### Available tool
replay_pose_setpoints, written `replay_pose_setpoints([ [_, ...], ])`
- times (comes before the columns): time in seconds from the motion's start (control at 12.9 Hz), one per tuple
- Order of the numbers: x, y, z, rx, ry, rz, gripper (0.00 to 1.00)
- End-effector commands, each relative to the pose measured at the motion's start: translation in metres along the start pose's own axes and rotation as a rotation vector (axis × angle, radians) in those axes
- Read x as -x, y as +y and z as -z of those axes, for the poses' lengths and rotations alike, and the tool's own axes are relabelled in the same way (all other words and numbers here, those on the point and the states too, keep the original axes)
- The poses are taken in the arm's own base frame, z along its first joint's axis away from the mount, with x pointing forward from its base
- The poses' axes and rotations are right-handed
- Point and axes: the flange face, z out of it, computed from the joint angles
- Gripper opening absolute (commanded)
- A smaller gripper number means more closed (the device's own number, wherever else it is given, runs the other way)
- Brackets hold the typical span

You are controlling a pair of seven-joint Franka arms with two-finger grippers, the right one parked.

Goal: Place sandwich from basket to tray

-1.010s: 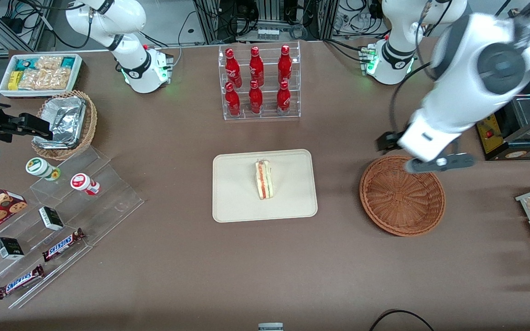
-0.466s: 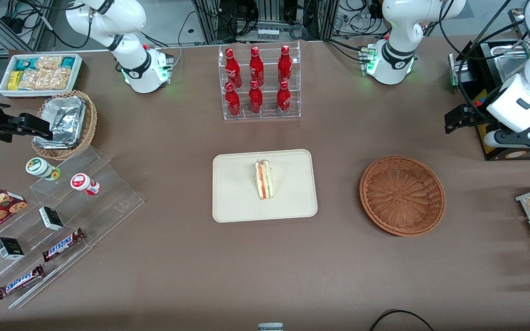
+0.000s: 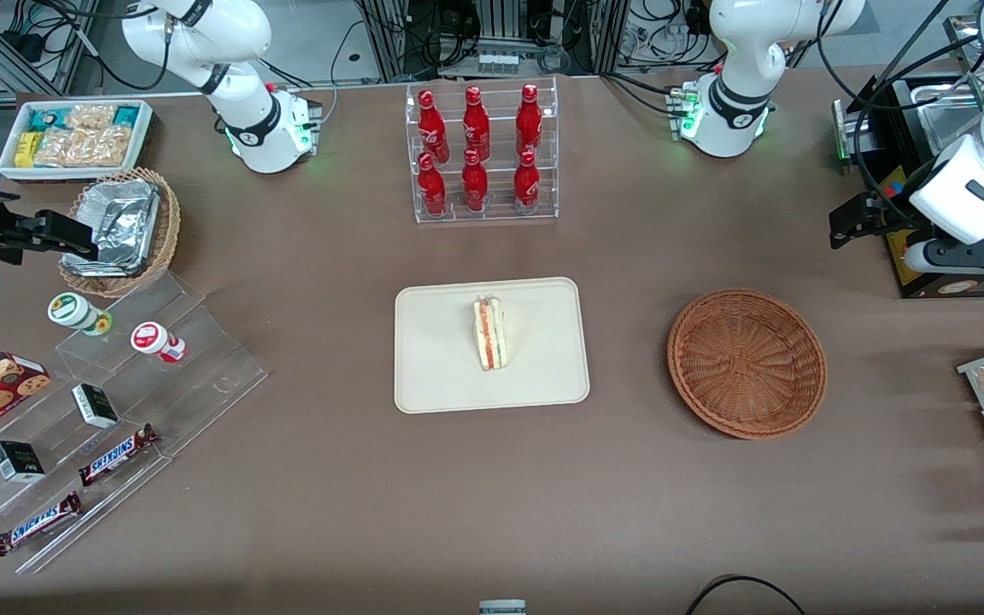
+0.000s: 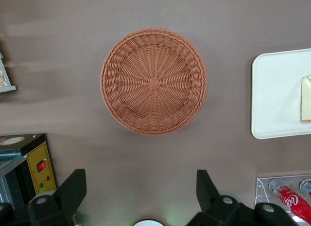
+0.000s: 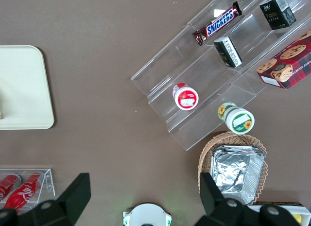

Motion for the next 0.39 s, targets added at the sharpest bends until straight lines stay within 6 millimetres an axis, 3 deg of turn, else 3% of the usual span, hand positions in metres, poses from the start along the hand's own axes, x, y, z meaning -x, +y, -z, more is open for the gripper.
replay_pose_setpoints([
  [0.0, -0.01, 0.0, 0.008, 0.009, 0.012, -0.016, 1.0],
  [0.31, -0.009, -0.013, 0.016, 0.006, 0.027, 0.009, 1.0],
])
